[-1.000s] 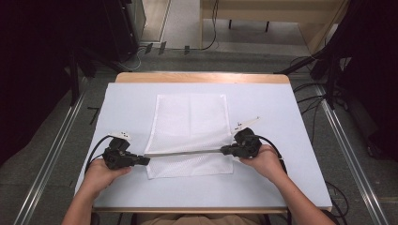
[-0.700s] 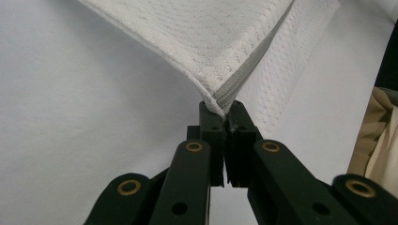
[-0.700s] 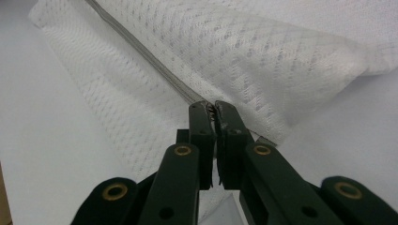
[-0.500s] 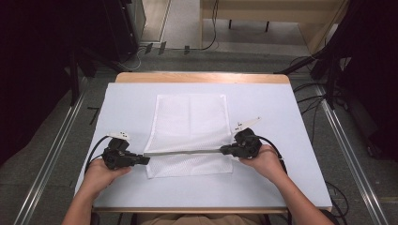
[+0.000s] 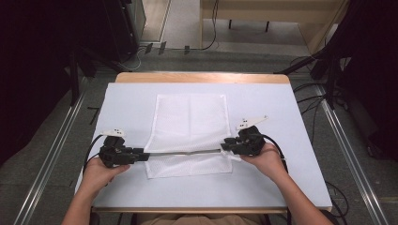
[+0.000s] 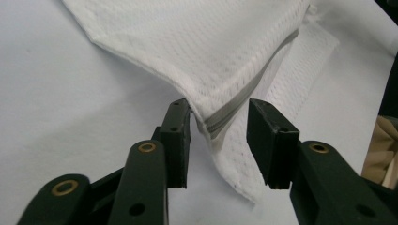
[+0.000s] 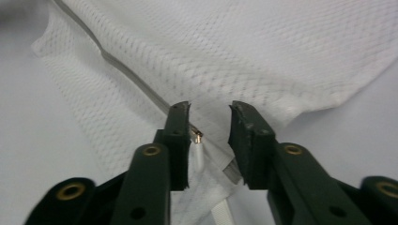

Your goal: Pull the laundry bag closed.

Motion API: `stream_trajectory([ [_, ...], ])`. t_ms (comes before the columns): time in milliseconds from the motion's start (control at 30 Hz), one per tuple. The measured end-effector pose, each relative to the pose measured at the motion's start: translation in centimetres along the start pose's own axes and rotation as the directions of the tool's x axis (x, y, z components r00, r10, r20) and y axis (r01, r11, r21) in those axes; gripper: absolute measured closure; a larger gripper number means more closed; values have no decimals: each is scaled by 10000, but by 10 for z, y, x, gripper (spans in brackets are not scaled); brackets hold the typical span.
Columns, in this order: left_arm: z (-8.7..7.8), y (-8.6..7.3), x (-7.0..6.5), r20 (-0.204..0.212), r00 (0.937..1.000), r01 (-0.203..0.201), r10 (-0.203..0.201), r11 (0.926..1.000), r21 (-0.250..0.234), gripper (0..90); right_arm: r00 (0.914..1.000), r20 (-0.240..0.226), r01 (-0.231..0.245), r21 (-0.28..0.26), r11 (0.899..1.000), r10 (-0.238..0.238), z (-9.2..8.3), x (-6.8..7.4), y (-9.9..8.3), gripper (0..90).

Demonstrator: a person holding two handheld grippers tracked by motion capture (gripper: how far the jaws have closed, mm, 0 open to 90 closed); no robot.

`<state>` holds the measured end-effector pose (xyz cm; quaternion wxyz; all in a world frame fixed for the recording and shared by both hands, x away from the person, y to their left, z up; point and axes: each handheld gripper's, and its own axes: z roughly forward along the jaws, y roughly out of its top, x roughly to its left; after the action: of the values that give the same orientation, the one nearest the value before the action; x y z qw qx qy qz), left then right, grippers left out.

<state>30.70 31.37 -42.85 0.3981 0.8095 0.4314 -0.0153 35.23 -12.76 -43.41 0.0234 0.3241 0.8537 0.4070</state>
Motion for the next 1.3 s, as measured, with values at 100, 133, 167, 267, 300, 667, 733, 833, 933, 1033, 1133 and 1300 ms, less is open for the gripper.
stream_trajectory([
  [100, -2, 0, 1, -318, 9995, -24, 18, 9998, -189, 540, 9997, 231, 31, -237, 9997, -25, -3, -4, -1, 567],
  [133, -3, 0, 2, -433, 9991, 8, -20, 9996, -283, 523, 9994, 330, 63, -334, 9994, -52, -4, -6, -2, 543],
  [167, -4, 0, 4, -504, 9987, 37, -55, 9993, -366, 502, 9992, 390, 139, -383, 9992, -124, -5, -8, -2, 517],
  [267, -8, 0, 7, -896, 9958, 142, -193, 9982, -577, 460, 9977, 670, 145, -406, 9991, -117, -8, -12, -5, 462],
  [300, -9, 0, 9, -987, 9948, 188, -249, 9978, -631, 447, 9972, 737, 189, -479, 9987, -154, -9, -13, -6, 451],
  [667, -15, -2, 15, -1572, 9862, 370, -513, 9950, -926, 390, 9905, 1336, -194, -1046, 9943, 334, -27, -31, -16, 374],
  [733, -16, -2, 15, -1664, 9848, 353, -502, 9952, -914, 389, 9874, 1524, -270, -1082, 9938, 435, -30, -34, -18, 371],
  [833, -16, -2, 15, -1806, 9823, 324, -494, 9949, -959, 386, 9848, 1651, -366, -1121, 9930, 549, -34, -40, -21, 365],
  [933, -16, -3, 16, -1945, 9796, 324, -496, 9954, -904, 381, 9816, 1790, -458, -1154, 9923, 661, -37, -45, -25, 359],
  [1033, -16, -3, 18, -2127, 9757, 343, -534, 9951, -928, 379, 9785, 1905, -568, -1197, 9912, 791, -39, -49, -27, 354],
  [1133, -17, -5, 20, -2282, 9720, 353, -553, 9952, -910, 369, 9758, 1991, -664, -1211, 9904, 898, -40, -52, -29, 345],
  [1300, -18, -6, 24, -2515, 9656, 449, -659, 9951, -884, 362, 9728, 2161, -613, -1077, 9923, 835, -38, -55, -31, 331],
])
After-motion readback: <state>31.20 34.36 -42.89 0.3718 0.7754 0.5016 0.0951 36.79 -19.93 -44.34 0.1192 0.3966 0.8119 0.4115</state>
